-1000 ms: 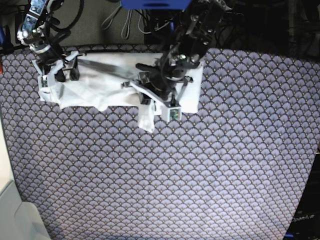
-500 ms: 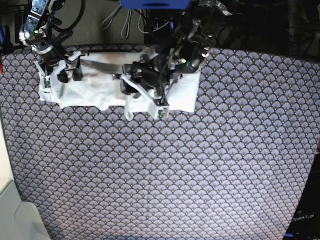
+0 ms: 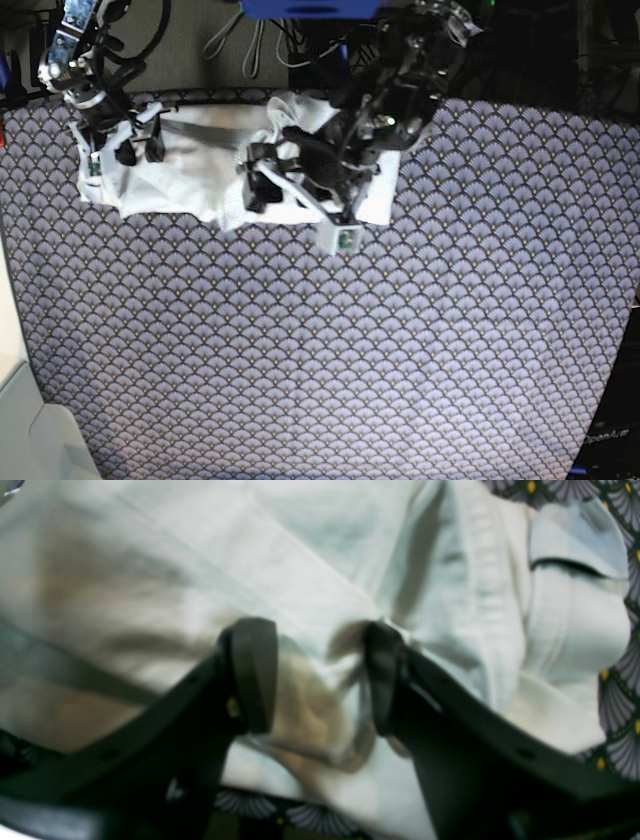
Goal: Fold the T-shirt properly
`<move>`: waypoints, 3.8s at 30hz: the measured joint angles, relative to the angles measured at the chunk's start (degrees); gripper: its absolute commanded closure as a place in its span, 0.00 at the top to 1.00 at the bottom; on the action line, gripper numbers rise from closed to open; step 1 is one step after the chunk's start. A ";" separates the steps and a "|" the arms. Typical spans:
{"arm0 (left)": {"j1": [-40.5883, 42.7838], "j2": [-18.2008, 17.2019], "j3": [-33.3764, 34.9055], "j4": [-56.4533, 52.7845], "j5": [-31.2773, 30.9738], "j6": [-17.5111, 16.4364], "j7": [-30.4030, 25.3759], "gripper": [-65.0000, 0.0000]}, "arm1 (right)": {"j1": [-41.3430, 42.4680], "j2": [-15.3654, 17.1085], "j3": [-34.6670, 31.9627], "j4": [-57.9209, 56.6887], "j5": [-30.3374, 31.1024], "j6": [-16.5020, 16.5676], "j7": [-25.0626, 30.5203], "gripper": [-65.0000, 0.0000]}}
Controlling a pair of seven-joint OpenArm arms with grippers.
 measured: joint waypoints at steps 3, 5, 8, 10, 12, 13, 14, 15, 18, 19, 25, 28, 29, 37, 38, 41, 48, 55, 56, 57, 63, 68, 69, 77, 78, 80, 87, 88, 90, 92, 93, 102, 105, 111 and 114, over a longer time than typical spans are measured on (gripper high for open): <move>1.73 -2.75 -0.83 1.38 0.13 0.07 -1.62 0.66 | 0.00 0.02 0.04 0.15 0.00 -0.02 -0.04 0.46; 3.52 -3.28 -2.56 1.55 -0.07 -0.13 -2.91 0.66 | -0.02 0.63 0.02 0.17 0.09 0.11 -0.04 0.46; 5.77 -3.96 -6.84 1.86 -0.09 -0.20 -4.35 0.51 | 0.02 1.11 1.16 0.24 0.24 0.13 -0.02 0.47; 6.88 -4.79 -10.23 1.92 -0.28 -0.17 -4.79 0.31 | 0.35 1.11 2.58 0.26 0.20 0.13 -0.39 0.47; 8.09 -5.14 -14.43 1.81 -0.24 -0.11 -4.28 0.08 | 1.09 1.09 4.24 0.26 0.22 0.35 -0.66 0.47; 8.41 -5.14 -16.50 1.66 -0.04 -0.11 -4.09 0.00 | 1.38 1.09 4.92 0.26 0.24 0.35 -0.63 0.47; 8.52 -5.14 -18.82 1.11 -0.26 -0.28 -4.09 0.00 | 1.70 1.14 5.44 0.28 0.22 0.35 -0.44 0.47; 8.52 -5.14 -20.85 0.39 0.02 -0.15 -4.35 0.01 | 1.92 1.11 5.99 0.50 0.22 0.35 -0.63 0.47; 8.66 -5.14 -24.50 -1.97 0.11 -0.13 -4.28 0.03 | 1.88 1.11 7.50 3.50 0.09 0.35 -1.07 0.48; 8.63 -5.14 -24.76 -3.04 0.20 -0.20 -4.37 0.02 | 1.88 1.11 7.96 4.72 0.66 0.33 -0.92 0.50; 5.88 -4.50 -24.59 -10.05 -0.11 -0.42 -4.24 0.03 | 0.59 1.16 10.03 7.74 4.66 0.35 -1.11 0.59; 5.35 -4.55 -24.61 -12.66 -0.07 -0.15 -4.22 0.03 | 0.02 1.20 10.12 7.61 4.59 0.35 -1.55 0.63; 5.40 -4.52 -24.61 -13.11 -0.09 -0.15 -4.22 0.03 | 0.04 1.49 10.12 7.41 4.72 0.35 -1.53 0.63; 3.74 -4.87 -24.74 -12.85 -0.09 -0.48 4.44 0.23 | 0.74 3.76 10.10 0.63 4.63 0.28 -1.46 0.65; 3.26 -4.85 -24.74 -12.81 -0.11 -0.52 5.07 0.27 | 0.85 3.78 10.21 0.57 4.57 0.15 -1.46 0.65; 3.32 -4.83 -24.74 -12.81 -0.09 -0.52 5.44 0.29 | 1.90 3.80 10.05 -0.15 4.74 0.17 -1.33 0.65; 3.15 -4.83 -24.74 -12.72 -0.07 -0.52 5.95 0.30 | 1.62 3.82 10.08 -0.42 4.72 0.15 -0.87 0.64; 3.13 -4.85 -24.76 -12.72 -0.07 -0.50 5.92 0.30 | 3.87 3.82 10.05 -4.09 4.63 0.15 -1.16 0.65; 3.15 -4.83 -24.76 -12.72 -0.07 -0.52 5.95 0.30 | 3.91 4.20 10.01 -4.59 4.87 0.17 -1.07 0.65; 3.15 -4.83 -24.76 -12.72 -0.09 -0.52 5.95 0.30 | 3.93 4.72 9.99 -5.18 4.72 0.17 -1.09 0.65; 3.15 -4.83 -24.76 -12.72 -0.07 -0.52 5.95 0.30 | 3.98 5.22 9.97 -7.69 4.83 0.15 -0.79 0.65; 3.13 -4.83 -24.76 -12.72 -0.07 -0.50 5.95 0.30 | 3.98 5.05 9.84 -9.20 4.83 0.13 -0.39 0.65; 3.15 -4.83 -24.76 -12.72 -0.07 -0.52 5.97 0.30 | 3.96 5.07 9.84 -9.62 5.03 0.13 0.07 0.65; 3.15 -4.83 -24.76 -12.72 -0.04 -0.52 5.95 0.30 | 3.98 5.62 6.75 -10.29 5.16 -1.22 0.02 0.64; 3.15 -4.85 -24.76 -12.72 -0.07 -0.52 5.97 0.30 | 4.13 5.75 6.40 -10.19 5.16 -1.55 -0.87 0.64; 3.15 -4.83 -24.76 -12.72 -0.07 -0.50 5.95 0.29 | 4.44 5.88 6.38 -10.05 5.40 -1.57 -2.51 0.64; 3.15 -4.83 -24.87 -12.72 -0.07 -0.52 5.97 0.29 | 4.42 5.38 6.19 -10.14 10.21 -1.62 -3.87 0.64; 3.13 -4.83 -24.87 -12.72 -0.07 -0.52 5.97 0.29 | 4.44 5.22 6.19 -10.16 10.56 -1.27 -3.89 0.64; 3.15 -4.83 -24.87 -12.72 -0.04 -0.50 5.97 0.29 | 4.44 5.20 6.08 -10.19 10.71 -0.96 -3.89 0.65; 3.13 -4.83 -24.87 -12.72 -0.07 -0.52 5.97 0.29 | 4.44 5.22 6.08 -10.19 10.71 -0.94 -3.91 0.65; 3.13 -4.83 -24.87 -12.72 -0.04 -0.52 5.97 0.29 | 4.44 5.22 6.08 -10.19 10.71 -0.94 -3.91 0.65; 3.13 -4.83 -24.85 -12.72 -0.07 -0.52 5.97 0.29 | 4.44 5.22 6.10 -10.19 10.69 -0.94 -3.89 0.55; 3.13 -4.83 -24.83 -12.72 -0.07 -0.50 5.97 0.29 | 4.44 5.20 5.95 -10.27 10.73 -0.92 -4.11 0.36; 3.15 -4.85 -24.76 -12.72 -0.07 -0.52 5.97 0.29 | 4.44 4.63 5.62 -10.27 11.17 -0.48 -4.74 0.00; 3.13 -4.83 -24.76 -12.72 -0.07 -0.50 5.97 0.29 | 4.44 4.61 5.86 -10.10 11.19 -0.46 -4.76 0.00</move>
